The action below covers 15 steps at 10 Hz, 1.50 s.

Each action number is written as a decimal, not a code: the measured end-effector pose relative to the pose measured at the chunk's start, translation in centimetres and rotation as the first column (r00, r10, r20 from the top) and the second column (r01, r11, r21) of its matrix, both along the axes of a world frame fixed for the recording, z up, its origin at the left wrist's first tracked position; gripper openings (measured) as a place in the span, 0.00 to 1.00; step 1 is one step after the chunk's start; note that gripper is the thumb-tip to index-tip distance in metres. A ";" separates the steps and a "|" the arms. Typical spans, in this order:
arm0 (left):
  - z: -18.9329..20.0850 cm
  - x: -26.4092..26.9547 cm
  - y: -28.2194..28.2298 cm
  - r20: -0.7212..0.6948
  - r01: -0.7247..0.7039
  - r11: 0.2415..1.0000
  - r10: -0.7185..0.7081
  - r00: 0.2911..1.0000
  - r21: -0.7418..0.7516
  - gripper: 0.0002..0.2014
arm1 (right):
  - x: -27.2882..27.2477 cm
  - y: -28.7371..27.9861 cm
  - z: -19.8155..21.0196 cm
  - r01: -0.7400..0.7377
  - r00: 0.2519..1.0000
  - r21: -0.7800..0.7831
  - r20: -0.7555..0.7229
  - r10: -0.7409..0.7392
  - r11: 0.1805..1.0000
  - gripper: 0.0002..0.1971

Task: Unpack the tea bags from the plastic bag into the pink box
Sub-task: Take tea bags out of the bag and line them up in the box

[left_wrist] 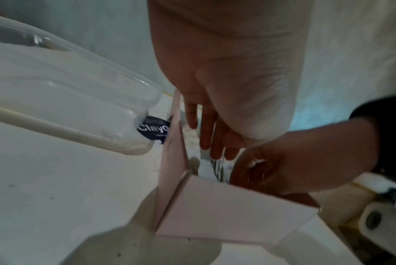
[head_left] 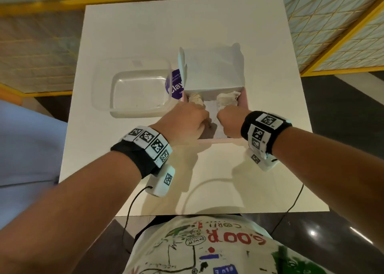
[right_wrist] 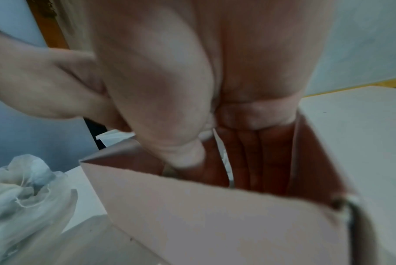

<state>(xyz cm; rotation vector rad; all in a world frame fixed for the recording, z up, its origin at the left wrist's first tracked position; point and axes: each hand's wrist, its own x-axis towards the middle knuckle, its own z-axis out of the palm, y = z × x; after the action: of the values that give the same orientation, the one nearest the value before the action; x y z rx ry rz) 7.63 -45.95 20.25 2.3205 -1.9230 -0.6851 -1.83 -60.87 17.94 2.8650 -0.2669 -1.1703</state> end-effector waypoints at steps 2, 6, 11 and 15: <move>1.3 5.3 10.0 -0.219 -0.293 0.952 0.267 0.938 -0.091 0.10 | 1.2 6.1 4.7 0.080 0.934 0.163 0.334 -0.131 0.983 0.13; -3.6 6.6 24.1 -0.226 -0.405 0.914 0.392 0.892 -0.010 0.14 | 7.1 21.8 -0.1 0.044 0.971 0.496 0.181 -0.153 0.867 0.14; -6.8 7.2 24.2 -0.163 -0.260 0.950 0.288 0.944 0.173 0.22 | 6.7 24.9 -1.9 0.221 0.931 0.401 0.184 -0.315 0.889 0.11; -4.6 8.4 24.8 -0.257 -0.296 0.947 0.319 0.912 0.124 0.24 | 4.8 21.6 2.2 0.271 0.715 0.751 0.261 -0.648 0.602 0.08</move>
<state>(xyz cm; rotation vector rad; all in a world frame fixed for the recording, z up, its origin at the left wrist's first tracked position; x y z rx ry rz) 16.08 -21.16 15.63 2.3491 -1.3977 -1.0017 2.95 -39.29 20.17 3.9204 -0.8631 -0.5097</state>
